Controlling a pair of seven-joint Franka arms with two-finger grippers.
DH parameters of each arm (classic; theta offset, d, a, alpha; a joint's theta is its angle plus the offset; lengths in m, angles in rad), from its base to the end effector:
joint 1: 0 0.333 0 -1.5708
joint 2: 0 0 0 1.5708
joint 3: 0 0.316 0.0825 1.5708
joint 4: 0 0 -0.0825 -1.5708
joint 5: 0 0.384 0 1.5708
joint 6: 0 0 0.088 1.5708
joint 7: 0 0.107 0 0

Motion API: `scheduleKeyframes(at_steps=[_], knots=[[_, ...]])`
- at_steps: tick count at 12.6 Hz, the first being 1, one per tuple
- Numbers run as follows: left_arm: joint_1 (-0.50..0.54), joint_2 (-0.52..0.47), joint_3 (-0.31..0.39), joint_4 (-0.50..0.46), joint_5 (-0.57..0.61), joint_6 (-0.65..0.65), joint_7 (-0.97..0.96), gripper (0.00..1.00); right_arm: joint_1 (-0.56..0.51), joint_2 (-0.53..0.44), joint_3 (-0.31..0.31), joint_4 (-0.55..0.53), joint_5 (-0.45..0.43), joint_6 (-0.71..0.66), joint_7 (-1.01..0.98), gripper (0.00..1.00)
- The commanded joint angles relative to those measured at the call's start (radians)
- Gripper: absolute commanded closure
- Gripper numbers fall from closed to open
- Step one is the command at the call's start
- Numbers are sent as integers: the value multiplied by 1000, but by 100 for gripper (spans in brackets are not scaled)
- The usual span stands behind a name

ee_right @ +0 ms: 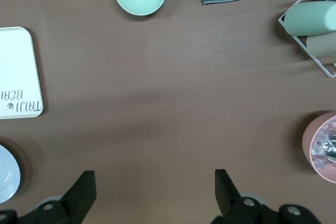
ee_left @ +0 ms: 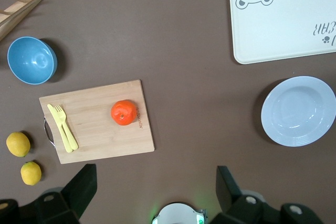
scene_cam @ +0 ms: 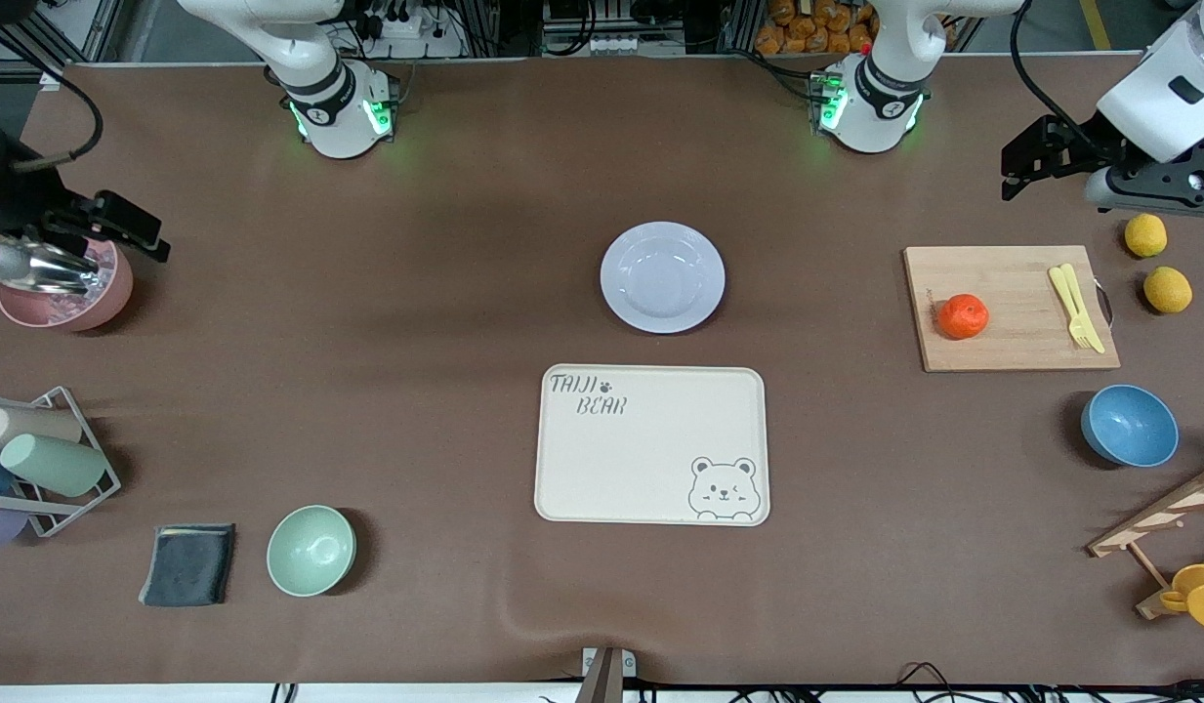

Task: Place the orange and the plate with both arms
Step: 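Move the left gripper toward the orange on the cutting board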

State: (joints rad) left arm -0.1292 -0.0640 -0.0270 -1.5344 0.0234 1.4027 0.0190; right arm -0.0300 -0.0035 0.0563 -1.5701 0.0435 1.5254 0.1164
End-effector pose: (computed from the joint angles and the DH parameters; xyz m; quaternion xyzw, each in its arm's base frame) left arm 0.5105 -0.0781 0.6615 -0.9957 0.0858 0.0329 0.0148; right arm 0.5482 0.0193 0.6230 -0.9986 0.0445 0.0221 0.0201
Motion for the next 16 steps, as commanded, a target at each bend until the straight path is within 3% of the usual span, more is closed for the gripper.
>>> scheduleKeyframes(at_steps=[1,9,12,16], knots=[[2,-10,-2,-1,20,-11,9,0,1,-6,5,5,-8,-7,14,0],[22,49,1,-12,21,-14,-7,0,-7,-6,2,4,-8,-8,6,0],[66,46,1,-137,21,-4,-8,0,2,2,5,2,-5,-8,22,0],[131,29,1,-332,23,152,-5,0,16,52,7,-2,67,-2,25,0]])
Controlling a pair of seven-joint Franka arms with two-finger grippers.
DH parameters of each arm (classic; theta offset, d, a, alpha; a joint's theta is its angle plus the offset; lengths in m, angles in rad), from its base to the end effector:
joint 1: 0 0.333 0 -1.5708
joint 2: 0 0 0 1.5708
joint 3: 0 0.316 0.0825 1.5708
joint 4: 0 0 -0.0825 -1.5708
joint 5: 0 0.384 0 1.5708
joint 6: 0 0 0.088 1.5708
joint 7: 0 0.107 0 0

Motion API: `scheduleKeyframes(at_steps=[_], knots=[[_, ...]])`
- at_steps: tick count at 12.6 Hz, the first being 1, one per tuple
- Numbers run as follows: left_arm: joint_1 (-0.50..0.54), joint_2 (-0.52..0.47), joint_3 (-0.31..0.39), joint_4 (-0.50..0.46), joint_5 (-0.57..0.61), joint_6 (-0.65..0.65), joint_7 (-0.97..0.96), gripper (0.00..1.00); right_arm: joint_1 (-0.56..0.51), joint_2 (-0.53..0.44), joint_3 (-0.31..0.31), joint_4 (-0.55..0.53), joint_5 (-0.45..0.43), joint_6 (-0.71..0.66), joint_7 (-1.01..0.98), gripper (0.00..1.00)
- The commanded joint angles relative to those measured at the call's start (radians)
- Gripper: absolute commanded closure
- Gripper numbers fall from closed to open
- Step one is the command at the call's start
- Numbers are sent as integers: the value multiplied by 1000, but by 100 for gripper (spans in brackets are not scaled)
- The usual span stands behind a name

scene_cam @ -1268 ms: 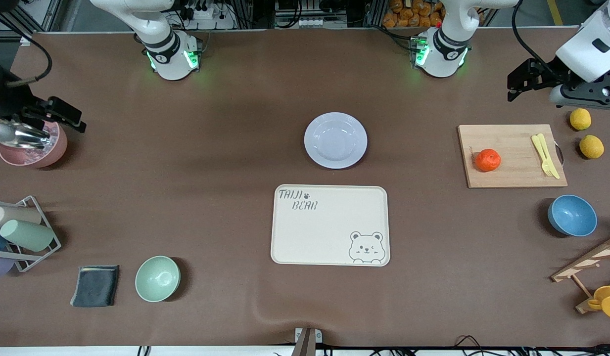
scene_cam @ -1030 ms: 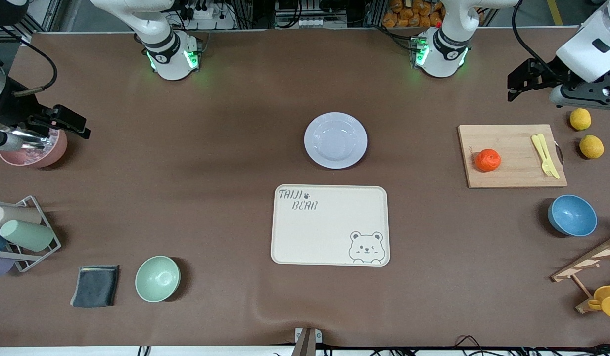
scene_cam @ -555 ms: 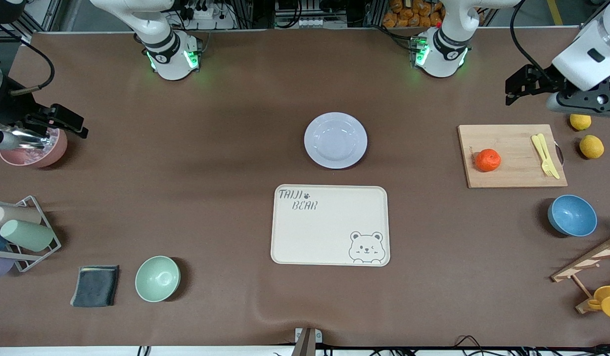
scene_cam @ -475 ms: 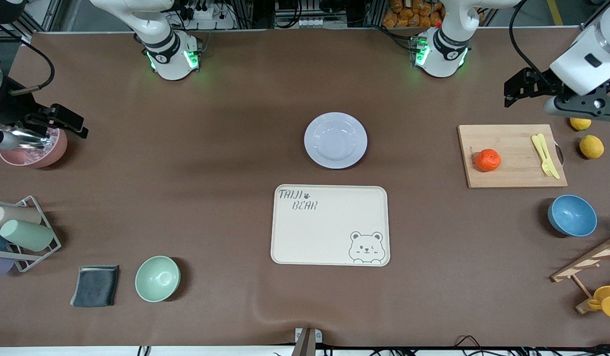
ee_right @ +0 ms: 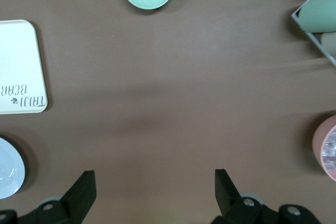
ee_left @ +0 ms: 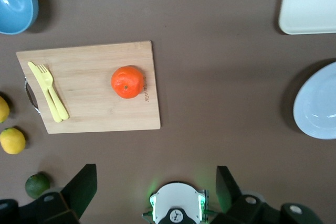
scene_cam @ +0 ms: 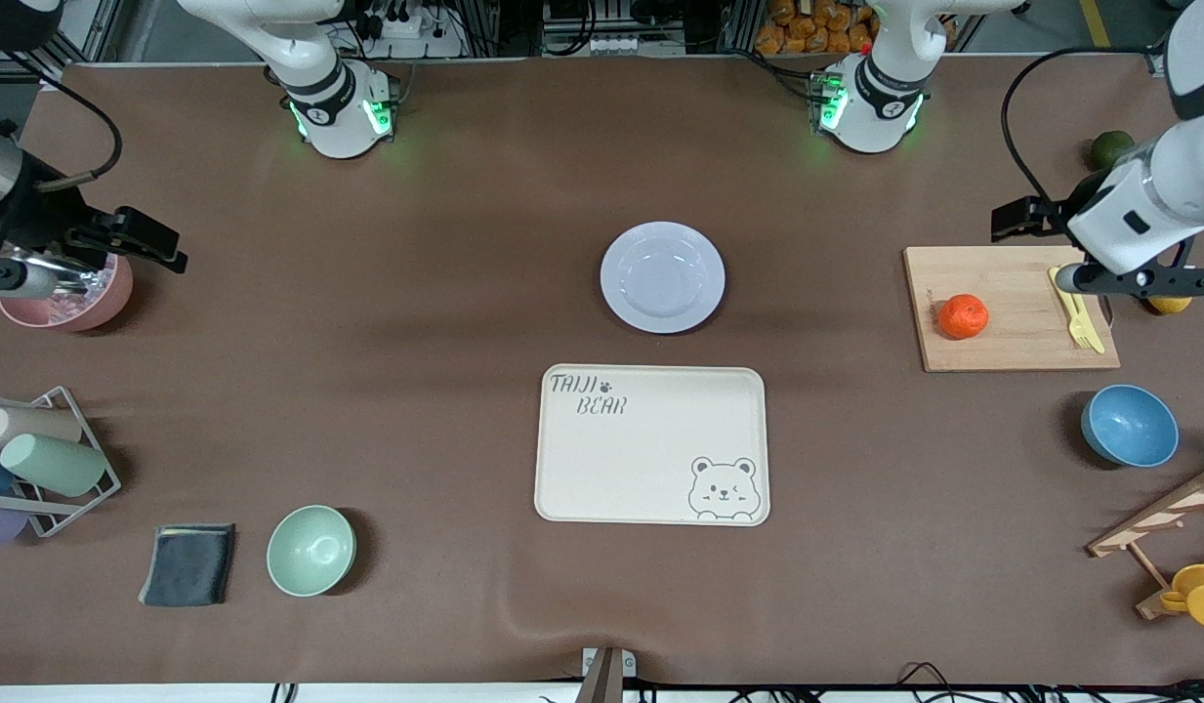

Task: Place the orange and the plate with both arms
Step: 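Lower the left gripper over the orange while the right gripper reaches out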

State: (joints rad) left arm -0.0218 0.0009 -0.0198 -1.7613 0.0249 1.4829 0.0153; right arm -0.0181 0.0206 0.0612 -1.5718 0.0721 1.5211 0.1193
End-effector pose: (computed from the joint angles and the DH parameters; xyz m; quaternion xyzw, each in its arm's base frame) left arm 0.5302 -0.0192 0.5298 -0.9898 0.0288 0.1390 0.0143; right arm 0.5540 0.0316 0.6087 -0.9980 0.0375 0.0385 0.0337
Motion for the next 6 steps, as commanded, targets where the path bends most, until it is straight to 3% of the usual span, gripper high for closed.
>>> scheduleKeyframes(at_steps=[1,6], knots=[[43,-36,-6,-150,23,114,0,0,4,42,2,-4,58,2,22,0],[101,-39,-9,-374,72,333,2,0,18,64,3,-77,147,73,22,0]])
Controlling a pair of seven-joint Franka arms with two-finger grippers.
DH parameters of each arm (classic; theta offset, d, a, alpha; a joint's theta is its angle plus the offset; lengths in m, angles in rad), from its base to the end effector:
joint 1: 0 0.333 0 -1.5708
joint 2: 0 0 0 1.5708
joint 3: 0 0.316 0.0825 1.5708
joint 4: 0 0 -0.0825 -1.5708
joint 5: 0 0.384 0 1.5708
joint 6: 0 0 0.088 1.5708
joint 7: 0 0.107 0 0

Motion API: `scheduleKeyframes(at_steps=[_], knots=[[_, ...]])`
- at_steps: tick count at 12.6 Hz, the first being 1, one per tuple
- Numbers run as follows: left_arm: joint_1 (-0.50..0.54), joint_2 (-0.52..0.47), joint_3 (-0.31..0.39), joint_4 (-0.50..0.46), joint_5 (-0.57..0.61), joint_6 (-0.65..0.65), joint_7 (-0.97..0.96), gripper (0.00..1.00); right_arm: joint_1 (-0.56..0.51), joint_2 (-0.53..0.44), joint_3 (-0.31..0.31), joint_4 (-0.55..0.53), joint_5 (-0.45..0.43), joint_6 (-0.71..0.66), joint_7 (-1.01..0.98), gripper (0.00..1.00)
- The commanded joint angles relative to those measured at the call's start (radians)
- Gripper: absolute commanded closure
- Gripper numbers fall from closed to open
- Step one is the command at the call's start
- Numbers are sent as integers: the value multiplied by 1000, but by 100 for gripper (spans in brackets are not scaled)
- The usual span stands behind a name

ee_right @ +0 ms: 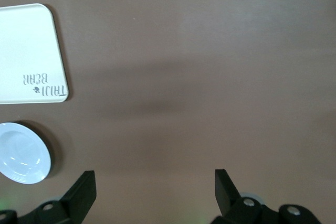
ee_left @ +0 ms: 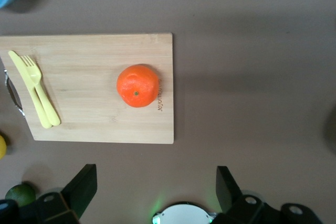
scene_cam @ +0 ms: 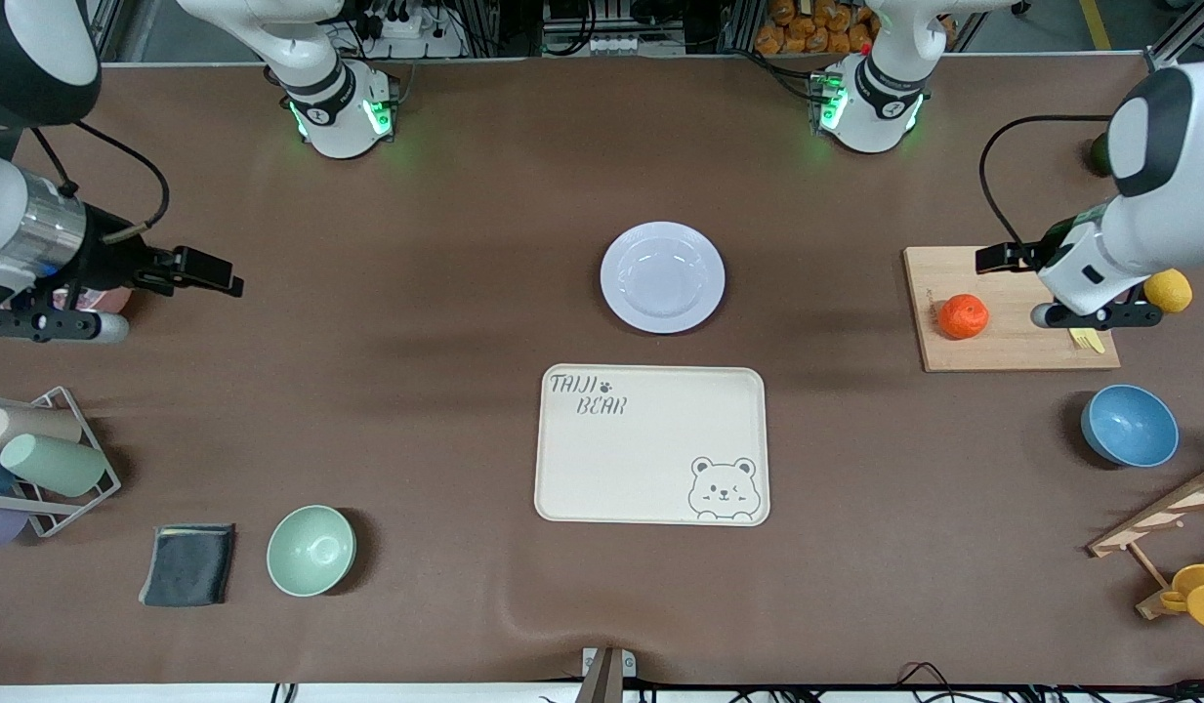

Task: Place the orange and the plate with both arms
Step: 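Lower the left gripper over the orange while the right gripper reaches out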

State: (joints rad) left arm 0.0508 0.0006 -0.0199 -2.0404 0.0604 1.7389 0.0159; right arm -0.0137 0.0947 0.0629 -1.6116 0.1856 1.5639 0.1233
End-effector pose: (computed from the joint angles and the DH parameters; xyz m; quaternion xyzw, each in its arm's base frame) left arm 0.5142 0.0214 0.4203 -0.9882 0.0021 0.1510 0.0251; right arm 0.5742 0.0467 0.5533 -0.9920 0.0427 0.0787 0.0890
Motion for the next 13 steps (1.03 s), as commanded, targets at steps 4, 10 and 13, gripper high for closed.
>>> scheduleKeyframes(at_steps=[4,10,13], knots=[[53,-30,-9,-256,79,296,16,0,27,-12,1,-94,76,59,18,0],[119,99,-14,-257,148,453,252,0,23,-18,1,-145,139,68,16,0],[115,145,-15,-258,148,479,253,0,18,-18,0,-192,222,87,16,0]])
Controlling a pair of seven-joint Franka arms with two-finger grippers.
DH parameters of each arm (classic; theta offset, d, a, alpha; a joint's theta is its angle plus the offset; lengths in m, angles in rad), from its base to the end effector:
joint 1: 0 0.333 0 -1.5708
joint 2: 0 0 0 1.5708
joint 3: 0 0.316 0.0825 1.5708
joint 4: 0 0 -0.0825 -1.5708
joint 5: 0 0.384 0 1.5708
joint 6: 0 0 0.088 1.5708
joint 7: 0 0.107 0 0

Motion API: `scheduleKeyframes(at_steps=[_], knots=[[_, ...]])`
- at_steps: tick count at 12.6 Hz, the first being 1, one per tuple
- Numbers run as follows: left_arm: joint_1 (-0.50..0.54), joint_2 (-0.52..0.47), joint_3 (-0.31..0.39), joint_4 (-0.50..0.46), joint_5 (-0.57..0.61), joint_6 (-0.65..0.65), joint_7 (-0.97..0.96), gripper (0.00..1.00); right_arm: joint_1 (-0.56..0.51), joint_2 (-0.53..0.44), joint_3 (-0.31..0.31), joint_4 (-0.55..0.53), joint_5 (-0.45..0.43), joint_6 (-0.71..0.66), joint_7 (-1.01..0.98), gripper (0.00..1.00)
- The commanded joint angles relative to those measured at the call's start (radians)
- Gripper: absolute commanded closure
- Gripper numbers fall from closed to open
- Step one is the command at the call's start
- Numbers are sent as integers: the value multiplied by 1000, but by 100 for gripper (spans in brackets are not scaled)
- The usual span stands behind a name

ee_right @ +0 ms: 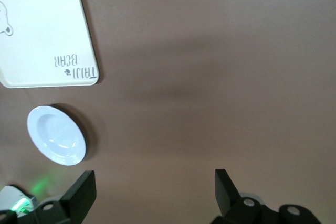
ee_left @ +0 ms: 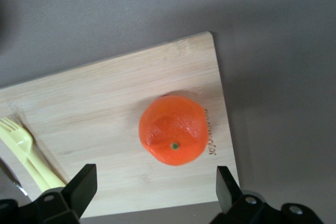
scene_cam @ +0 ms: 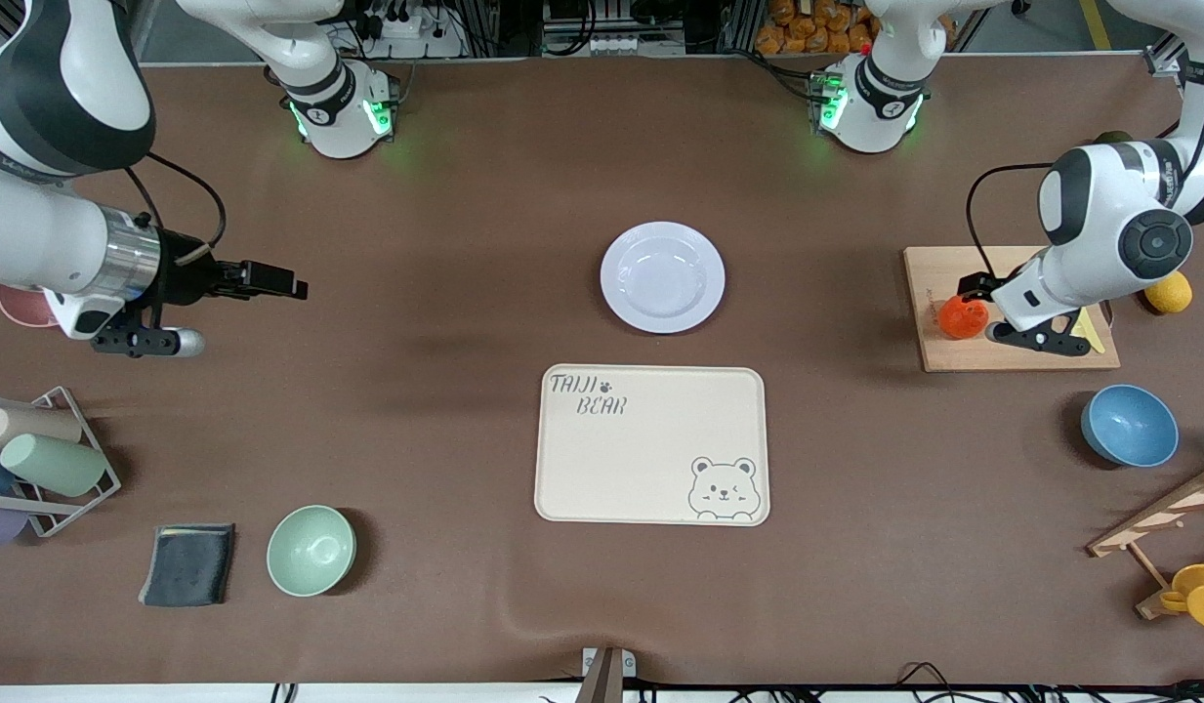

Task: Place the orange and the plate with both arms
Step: 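Lower the left gripper over the orange while the right gripper reaches out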

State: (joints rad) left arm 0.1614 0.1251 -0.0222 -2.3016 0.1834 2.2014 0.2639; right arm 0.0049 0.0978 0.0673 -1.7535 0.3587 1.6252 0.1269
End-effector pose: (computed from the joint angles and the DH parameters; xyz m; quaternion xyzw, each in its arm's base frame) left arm 0.4919 0.0752 0.2768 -0.9838 0.1236 0.1228 0.0423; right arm 0.5644 0.0755 0.4950 -0.9759 0.0562 0.1282 0.1672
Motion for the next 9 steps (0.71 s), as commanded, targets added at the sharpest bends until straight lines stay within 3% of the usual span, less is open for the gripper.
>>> scheduleKeyframes(at_steps=[1,5,9], knots=[[3,31,-13,2,25,17,6,0,0,-20,-4,-63,74,34,13,0],[3,64,-15,-1,25,17,33,0,12,-1,-4,-96,160,87,13,0],[1,114,-15,-1,27,49,43,0,6,7,-6,-165,310,137,4,0]])
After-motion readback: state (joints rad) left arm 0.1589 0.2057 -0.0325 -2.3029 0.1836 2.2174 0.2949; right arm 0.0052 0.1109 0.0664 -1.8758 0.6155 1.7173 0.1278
